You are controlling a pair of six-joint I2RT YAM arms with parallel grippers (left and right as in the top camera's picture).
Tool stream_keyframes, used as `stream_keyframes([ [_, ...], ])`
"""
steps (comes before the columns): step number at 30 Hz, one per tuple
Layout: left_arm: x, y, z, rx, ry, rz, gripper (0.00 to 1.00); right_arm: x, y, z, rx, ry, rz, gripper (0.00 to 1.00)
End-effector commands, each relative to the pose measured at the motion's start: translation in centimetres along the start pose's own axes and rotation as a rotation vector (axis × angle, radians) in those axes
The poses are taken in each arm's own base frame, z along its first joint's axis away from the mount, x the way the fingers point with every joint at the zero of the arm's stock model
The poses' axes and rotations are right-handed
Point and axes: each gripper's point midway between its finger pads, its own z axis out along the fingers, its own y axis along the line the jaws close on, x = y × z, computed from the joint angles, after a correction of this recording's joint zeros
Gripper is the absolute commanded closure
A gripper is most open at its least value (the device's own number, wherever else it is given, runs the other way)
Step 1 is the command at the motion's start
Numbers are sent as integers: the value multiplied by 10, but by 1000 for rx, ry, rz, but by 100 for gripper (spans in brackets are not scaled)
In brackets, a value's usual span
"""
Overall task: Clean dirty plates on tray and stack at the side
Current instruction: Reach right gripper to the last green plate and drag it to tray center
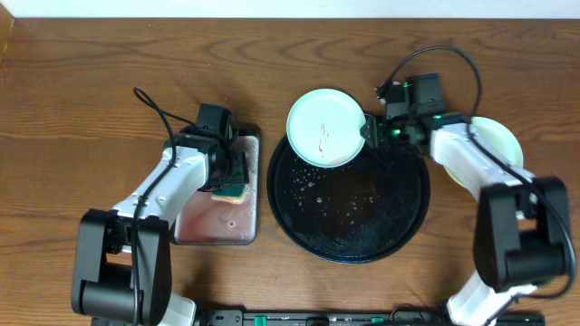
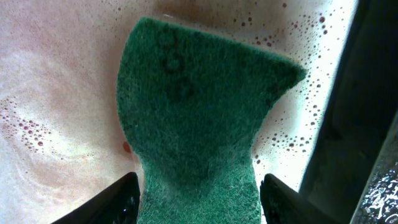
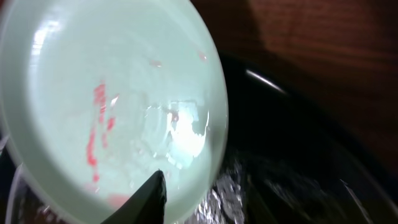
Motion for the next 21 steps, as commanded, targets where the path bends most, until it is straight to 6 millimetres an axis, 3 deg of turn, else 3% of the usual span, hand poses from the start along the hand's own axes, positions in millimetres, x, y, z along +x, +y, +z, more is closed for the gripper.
stream_keyframes([
  [1, 3, 2, 0, -3, 4, 3, 37, -3, -2, 16, 34, -11, 69, 67],
  [4, 3, 2, 0, -3, 4, 3, 37, -2, 2, 23, 25, -9, 75, 87],
  [8, 3, 2, 0, -3, 4, 3, 37, 0, 5, 20, 25, 1, 67, 99],
  [12, 3, 2, 0, -3, 4, 3, 37, -5, 5, -4, 34, -9, 81, 99],
  [15, 3, 2, 0, -2, 4, 3, 37, -2, 7, -36, 50, -1, 93, 99],
  [18, 3, 2, 0, -2, 4, 3, 37, 19, 3, -61, 122, 70, 118, 99],
  [21, 3, 2, 0, -2, 4, 3, 38, 51, -5, -71, 185, 190, 144, 99],
])
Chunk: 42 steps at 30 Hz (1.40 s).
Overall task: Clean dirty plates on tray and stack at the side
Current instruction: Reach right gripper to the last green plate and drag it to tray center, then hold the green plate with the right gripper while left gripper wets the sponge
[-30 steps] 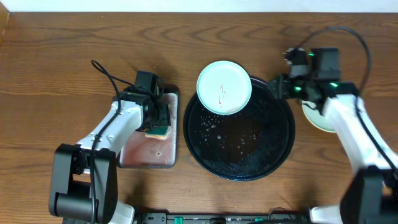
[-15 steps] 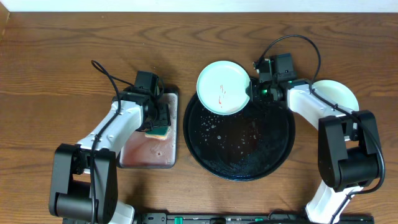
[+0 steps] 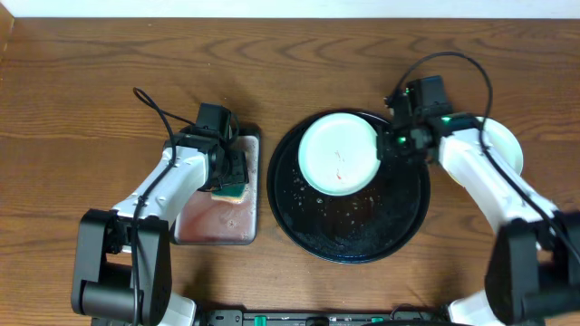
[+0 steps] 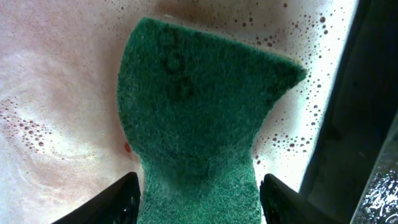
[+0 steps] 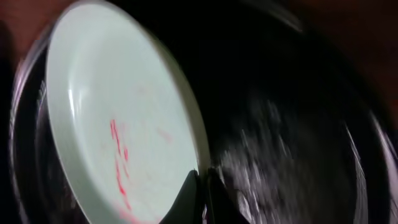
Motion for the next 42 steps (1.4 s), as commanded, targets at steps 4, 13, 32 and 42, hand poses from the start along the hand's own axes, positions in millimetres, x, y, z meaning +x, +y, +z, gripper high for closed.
stream_keyframes([
  [4, 3, 2, 0, -2, 3, 3, 48, 42, -22, 2, 100, 138, 20, 99],
  [13, 7, 3, 0, -7, 18, 3, 93, 62, -28, 18, 100, 160, 20, 99],
  [32, 12, 5, 7, -6, 14, 3, 73, 60, -27, 18, 98, 152, 17, 99],
  [42, 17, 7, 8, -11, 30, 2, 93, 60, -27, 18, 98, 153, 17, 99],
])
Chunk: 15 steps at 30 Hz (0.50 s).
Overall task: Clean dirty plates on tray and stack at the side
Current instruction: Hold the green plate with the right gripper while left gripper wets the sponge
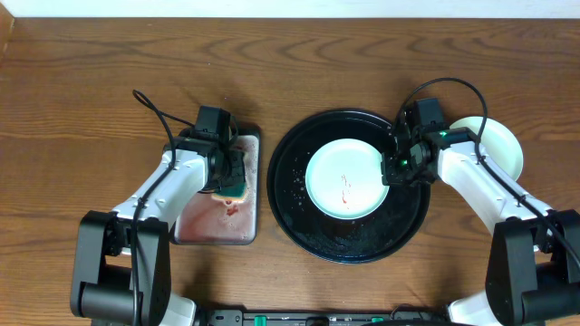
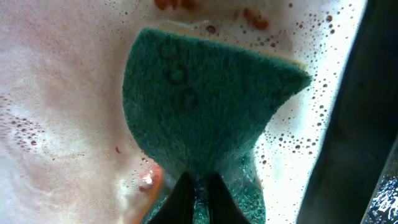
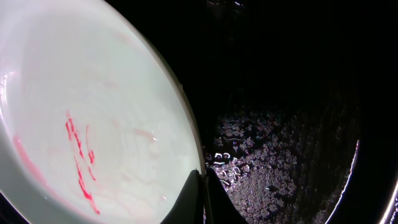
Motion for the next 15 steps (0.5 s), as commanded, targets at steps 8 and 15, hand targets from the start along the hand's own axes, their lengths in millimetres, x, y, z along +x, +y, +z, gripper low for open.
stream_keyframes([
  [8, -5, -3, -40, 21, -71, 0, 92, 2, 1, 2, 1, 7, -17, 99],
  [15, 1, -1, -38, 18, -58, -4, 49, 2, 1, 2, 1, 7, -17, 99],
])
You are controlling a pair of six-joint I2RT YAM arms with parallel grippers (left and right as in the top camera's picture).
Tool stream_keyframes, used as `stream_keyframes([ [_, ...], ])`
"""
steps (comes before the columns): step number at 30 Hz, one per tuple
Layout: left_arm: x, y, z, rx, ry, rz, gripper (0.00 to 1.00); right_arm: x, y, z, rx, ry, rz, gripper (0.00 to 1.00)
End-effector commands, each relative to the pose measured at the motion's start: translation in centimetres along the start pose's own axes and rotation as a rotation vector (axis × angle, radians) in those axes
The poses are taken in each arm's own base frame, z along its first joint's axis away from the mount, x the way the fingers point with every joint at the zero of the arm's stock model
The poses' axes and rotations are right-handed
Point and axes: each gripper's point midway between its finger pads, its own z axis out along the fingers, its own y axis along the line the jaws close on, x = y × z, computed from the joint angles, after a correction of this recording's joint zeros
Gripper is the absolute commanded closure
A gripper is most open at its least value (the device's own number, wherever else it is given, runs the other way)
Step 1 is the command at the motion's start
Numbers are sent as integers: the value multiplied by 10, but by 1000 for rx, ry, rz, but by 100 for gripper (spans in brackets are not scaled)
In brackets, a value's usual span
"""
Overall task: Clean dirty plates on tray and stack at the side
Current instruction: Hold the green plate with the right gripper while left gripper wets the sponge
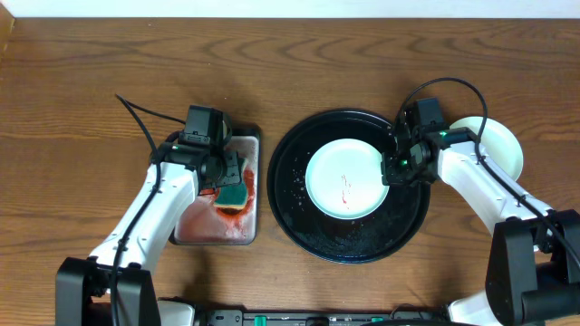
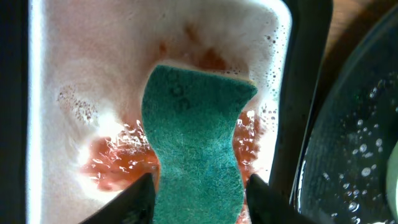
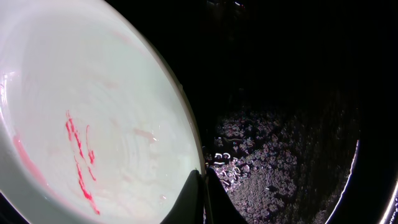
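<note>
A pale green plate [image 1: 344, 177] streaked with red sauce lies flat in the round black tray [image 1: 408, 217]. My right gripper [image 1: 391, 165] is shut on the plate's right rim. In the right wrist view the rim sits pinched between the two fingers of the right gripper [image 3: 204, 177], beside the red marks on the plate [image 3: 93, 93]. My left gripper [image 1: 231, 181] is shut on a green sponge [image 1: 233, 193] held over the rectangular basin [image 1: 195, 226]. The sponge [image 2: 196, 124] hangs between the left gripper's [image 2: 200, 180] fingers above reddish, foamy water.
A clean pale plate [image 1: 503, 145] lies on the table right of the black tray, partly under my right arm. The wet floor of the black tray [image 3: 292, 124] is speckled with droplets. The basin's dark rim [image 2: 308, 74] runs close beside the tray.
My left gripper has risen from the water with the sponge, and its fingers stand wider than in the squeeze before. The right gripper and the plate have not moved.
At first my right gripper held the dirty plate tilted over the tray's far-left edge while the left fingers flanked the sponge in the basin. Then the plate was over the tray, then flat in its middle with the sponge squeezed. Now the sponge is lifted.
</note>
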Motion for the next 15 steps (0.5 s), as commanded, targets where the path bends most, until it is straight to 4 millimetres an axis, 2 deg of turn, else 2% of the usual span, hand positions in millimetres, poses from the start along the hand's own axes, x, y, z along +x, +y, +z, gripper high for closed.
stream_keyframes([
  [1, 7, 4, 12, -15, 41, -3, 49, 2, 1, 2, 1, 8, -16, 99],
  [10, 25, 5, 48, -24, 154, -27, 49, 2, 1, 2, 1, 8, -16, 99],
  [13, 30, 6, 56, -27, 186, -29, 61, 2, 1, 2, 1, 8, -16, 99],
  [15, 32, 7, 58, -30, 195, -29, 76, 2, 1, 2, 1, 8, -16, 99],
])
